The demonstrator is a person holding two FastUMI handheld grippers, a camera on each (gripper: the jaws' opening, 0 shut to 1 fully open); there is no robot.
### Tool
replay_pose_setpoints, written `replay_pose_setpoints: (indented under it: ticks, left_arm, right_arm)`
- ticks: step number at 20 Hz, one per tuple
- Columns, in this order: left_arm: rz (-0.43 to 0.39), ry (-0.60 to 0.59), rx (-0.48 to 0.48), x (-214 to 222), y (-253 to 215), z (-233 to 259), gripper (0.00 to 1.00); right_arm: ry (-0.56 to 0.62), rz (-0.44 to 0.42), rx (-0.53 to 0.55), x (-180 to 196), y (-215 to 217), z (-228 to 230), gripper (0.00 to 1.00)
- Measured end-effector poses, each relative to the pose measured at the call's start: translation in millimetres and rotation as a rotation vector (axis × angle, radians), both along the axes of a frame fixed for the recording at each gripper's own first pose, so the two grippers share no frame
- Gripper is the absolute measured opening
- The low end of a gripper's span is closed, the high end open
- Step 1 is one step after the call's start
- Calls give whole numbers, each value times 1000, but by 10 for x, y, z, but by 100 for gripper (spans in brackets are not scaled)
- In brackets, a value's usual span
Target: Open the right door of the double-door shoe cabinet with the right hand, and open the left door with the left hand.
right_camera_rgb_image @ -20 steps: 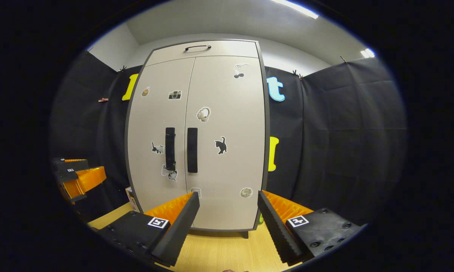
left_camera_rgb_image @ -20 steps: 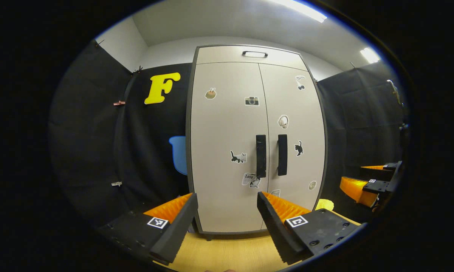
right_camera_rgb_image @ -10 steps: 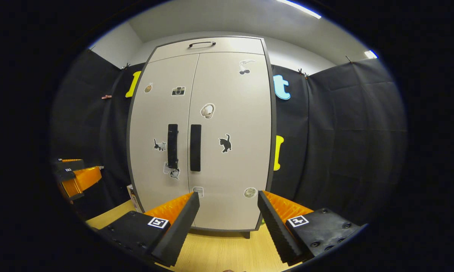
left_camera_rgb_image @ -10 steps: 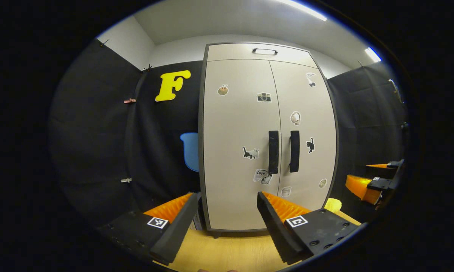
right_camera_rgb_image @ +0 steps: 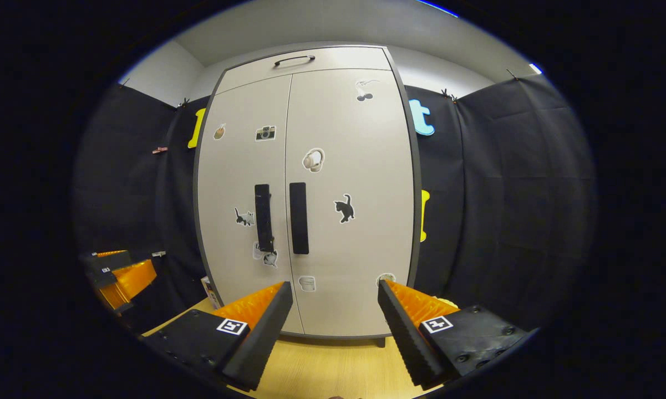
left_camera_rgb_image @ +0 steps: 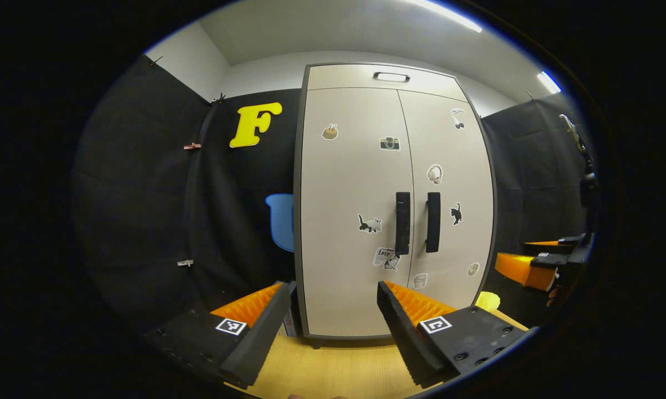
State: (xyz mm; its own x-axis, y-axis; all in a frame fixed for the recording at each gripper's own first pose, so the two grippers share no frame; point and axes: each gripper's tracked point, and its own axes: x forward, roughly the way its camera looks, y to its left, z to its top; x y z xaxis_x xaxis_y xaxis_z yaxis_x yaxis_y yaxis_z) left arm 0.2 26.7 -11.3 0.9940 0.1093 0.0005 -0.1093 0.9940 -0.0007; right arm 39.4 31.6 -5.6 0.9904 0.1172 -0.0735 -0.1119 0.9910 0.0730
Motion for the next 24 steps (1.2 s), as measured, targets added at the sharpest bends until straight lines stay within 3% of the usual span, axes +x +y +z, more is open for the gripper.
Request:
replay_pose_setpoints:
  ticks: [10, 14, 18, 24]
  left_arm:
    - [16, 37, -45, -36, 70, -201, 98]
    - [58, 44, -54, -119, 243, -241, 97]
    - [92, 65, -73, -152, 390, -328, 97]
    - [158, 84, -67, -232, 597, -411, 98]
  right_arm:
    - [-78, 50, -29, 706, 396, 459, 98]
    - [-97, 58, -49, 977, 562, 563, 98]
    - [-48, 56, 29, 1259, 707, 532, 98]
    - [20, 2, 32, 1696, 660, 364, 98]
